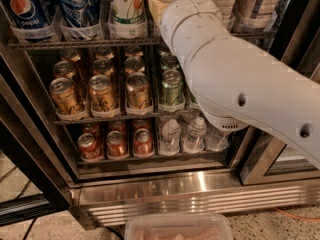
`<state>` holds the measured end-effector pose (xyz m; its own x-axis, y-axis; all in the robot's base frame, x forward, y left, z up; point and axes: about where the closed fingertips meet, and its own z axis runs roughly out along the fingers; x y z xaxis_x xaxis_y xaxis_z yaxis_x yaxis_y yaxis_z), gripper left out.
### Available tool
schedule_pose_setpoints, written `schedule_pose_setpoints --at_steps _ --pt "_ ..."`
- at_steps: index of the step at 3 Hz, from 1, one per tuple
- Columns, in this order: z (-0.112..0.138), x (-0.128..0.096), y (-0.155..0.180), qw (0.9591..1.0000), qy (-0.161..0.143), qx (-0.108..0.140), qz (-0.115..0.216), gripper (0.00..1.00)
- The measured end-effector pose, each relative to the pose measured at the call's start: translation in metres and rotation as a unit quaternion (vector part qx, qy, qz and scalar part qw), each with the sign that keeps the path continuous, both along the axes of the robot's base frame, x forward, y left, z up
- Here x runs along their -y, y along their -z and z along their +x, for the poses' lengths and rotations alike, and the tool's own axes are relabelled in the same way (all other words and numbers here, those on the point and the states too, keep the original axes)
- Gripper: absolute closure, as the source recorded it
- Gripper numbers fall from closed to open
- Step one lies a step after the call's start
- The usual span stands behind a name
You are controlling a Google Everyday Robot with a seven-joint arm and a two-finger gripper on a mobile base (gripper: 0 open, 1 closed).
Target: Pick 7up can from top shelf of fridge
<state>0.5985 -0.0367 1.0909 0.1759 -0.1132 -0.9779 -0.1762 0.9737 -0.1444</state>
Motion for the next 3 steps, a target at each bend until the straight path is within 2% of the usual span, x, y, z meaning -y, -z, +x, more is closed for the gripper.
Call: schedule_pose_setpoints --at_steps 1,2,3 --pt "-0.008 0.005 -0.017 1.0000 -0.002 0.008 0.002 1.00" --pt "-0.024 0.019 -0.021 0.9999 -0.003 -0.010 -0.012 1.00" --pt "-0.047 0.030 -0.012 0.9988 -0.011 -0.047 -0.013 1.00"
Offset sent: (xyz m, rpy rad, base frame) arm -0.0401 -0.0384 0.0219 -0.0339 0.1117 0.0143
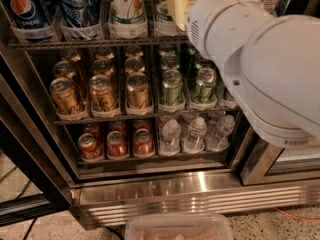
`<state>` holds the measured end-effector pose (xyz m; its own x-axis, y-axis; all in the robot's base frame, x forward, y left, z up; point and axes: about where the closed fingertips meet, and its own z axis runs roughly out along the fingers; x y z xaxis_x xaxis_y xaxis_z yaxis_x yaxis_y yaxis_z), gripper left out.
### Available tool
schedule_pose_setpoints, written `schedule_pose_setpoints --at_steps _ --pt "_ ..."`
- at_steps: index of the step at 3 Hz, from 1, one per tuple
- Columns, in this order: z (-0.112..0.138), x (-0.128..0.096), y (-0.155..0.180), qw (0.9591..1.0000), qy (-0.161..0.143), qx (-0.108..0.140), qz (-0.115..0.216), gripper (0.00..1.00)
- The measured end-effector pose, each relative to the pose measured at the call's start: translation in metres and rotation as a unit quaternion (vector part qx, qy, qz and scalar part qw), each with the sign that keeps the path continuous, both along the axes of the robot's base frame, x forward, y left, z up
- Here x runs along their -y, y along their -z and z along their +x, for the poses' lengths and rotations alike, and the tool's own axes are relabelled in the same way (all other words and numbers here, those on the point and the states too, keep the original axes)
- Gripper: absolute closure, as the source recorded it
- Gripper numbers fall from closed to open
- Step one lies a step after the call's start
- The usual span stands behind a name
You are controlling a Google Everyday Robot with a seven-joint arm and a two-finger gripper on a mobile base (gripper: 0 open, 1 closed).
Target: Pick 7up can from top shelf of fridge
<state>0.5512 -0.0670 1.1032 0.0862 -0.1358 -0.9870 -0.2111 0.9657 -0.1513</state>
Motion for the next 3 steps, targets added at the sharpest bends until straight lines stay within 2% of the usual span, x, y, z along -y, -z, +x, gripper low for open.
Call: schedule_pose_setpoints --at_steps 1,2,3 --pt "-0.034 0.015 0.045 0.9977 -0.012 -0.065 -0.013 1.00" --pt "-0.062 0.018 0.098 0.9911 -0.038 -0.127 -0.010 1.00" --pt "-0.080 0.014 0.123 0.9821 -0.080 -0.170 -0.014 1.00"
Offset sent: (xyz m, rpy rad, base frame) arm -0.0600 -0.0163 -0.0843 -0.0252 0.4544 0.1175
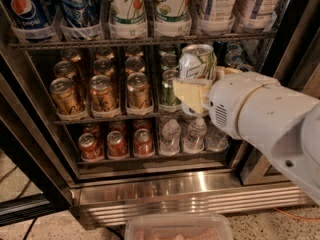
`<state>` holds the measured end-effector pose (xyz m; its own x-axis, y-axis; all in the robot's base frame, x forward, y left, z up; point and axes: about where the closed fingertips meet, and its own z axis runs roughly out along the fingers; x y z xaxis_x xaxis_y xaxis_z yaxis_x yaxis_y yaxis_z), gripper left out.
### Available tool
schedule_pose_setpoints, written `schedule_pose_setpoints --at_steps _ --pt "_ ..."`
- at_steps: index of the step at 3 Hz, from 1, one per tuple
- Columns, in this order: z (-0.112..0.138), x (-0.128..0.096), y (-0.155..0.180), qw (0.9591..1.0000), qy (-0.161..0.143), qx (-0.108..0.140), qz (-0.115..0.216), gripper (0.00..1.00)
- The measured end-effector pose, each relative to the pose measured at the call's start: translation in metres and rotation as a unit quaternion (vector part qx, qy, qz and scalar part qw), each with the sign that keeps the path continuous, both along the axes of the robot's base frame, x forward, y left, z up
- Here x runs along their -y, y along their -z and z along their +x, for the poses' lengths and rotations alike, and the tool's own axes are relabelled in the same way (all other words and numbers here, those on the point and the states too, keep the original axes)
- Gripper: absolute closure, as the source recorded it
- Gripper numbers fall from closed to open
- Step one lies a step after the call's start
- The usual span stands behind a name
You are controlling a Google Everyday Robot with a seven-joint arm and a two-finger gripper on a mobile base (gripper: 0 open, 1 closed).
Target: Pick 7up can from top shelf of fridge
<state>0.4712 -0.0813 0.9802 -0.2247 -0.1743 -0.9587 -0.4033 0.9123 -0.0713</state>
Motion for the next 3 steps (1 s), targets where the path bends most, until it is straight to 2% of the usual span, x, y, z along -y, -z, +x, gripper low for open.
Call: schedule_pose_setpoints --at_steps 1,2,3 --pt "-0.005 -0.017 -0.007 0.9970 -0.072 -0.024 -0.012 1.00" --pt "-0.005 -0.048 -0.029 0.9860 -0.161 -0.034 -0.025 1.00" --pt "-0.017 -0.080 -0.041 0.9664 -0.250 -0.048 -0.036 1.00"
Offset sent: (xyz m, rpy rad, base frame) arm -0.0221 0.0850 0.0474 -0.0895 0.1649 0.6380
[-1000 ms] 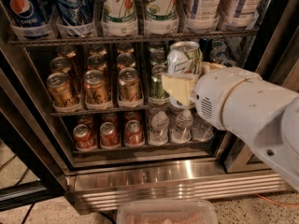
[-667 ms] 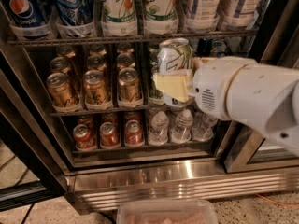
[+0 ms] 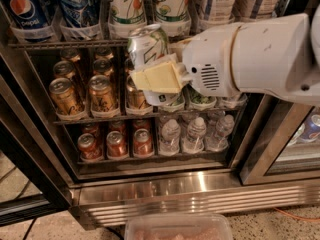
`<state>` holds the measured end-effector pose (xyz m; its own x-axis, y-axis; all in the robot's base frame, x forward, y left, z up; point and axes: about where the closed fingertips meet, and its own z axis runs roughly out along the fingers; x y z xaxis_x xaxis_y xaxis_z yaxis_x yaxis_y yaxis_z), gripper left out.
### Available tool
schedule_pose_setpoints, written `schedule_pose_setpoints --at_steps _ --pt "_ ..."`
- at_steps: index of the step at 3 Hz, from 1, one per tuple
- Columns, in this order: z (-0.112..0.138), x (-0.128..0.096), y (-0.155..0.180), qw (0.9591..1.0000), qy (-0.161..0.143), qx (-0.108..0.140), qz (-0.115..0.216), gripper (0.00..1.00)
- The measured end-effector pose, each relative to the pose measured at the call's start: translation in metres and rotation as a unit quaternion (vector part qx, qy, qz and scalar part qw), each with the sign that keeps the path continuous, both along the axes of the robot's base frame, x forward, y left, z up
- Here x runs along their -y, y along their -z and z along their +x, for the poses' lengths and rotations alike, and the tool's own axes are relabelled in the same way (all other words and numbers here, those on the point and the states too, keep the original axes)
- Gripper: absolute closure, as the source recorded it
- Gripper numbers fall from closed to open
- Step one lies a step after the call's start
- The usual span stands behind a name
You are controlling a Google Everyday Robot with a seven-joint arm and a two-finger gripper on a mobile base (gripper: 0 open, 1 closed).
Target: Pick 7up can from top shelf of fridge
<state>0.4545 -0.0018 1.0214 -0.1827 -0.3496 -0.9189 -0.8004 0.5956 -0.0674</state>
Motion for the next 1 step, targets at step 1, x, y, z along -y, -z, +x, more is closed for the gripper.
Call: schedule_pose_setpoints --at_steps 1 --pt "-0.0113 -0.0075 -0.0005 0.9997 -0.021 -0.008 -0.005 1.00"
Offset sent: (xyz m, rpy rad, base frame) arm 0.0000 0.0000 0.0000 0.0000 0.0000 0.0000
